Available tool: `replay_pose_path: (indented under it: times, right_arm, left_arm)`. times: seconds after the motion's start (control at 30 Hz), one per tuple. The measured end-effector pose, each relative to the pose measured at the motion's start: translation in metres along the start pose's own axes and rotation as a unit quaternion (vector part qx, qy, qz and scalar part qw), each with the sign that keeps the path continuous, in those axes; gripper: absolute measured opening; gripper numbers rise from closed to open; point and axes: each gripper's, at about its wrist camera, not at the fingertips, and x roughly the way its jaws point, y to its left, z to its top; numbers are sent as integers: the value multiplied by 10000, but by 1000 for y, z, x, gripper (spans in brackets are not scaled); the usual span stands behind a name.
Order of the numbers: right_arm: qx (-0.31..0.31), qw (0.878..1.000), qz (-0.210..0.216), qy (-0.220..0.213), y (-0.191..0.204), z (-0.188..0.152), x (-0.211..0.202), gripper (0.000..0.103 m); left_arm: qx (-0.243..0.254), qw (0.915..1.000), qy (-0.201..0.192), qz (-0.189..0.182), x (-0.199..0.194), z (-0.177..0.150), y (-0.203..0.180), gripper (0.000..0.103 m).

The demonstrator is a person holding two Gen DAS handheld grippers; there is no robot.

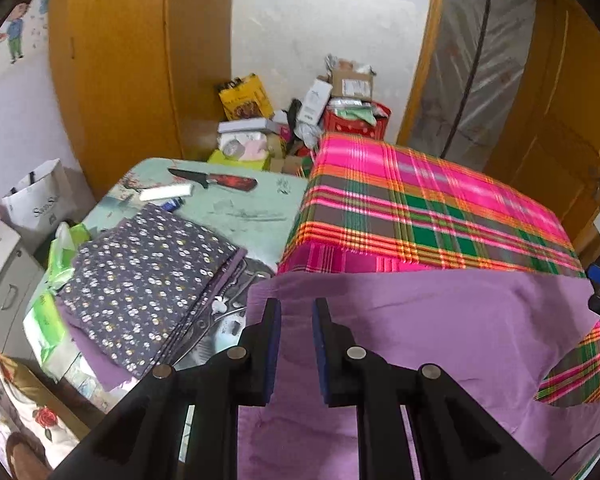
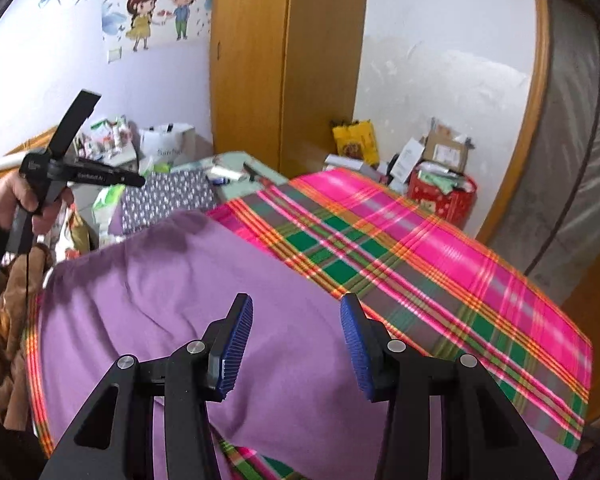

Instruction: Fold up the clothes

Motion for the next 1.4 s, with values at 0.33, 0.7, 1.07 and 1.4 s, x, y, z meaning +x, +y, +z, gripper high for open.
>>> replay_pose_path:
  times: [0.33, 0.7, 1.07, 1.4]
  right_arm:
    - [228, 9971, 205, 696, -34, -8, 68, 47]
    - [258, 9927, 497, 1070, -63, -12, 129, 47]
    - [205, 9884, 957, 1160, -73, -20, 153, 47]
    - [-52, 9889, 845, 1219, -65, -19, 153, 32]
  left_arm:
    - [829, 9955, 355, -298, 57, 9, -3, 28]
    - [681, 9954, 425, -528, 94, 14, -2, 28]
    - [922, 9933, 380, -586, 116, 14, -9, 28]
    - [1301, 9905, 207, -391, 115, 8, -19, 30]
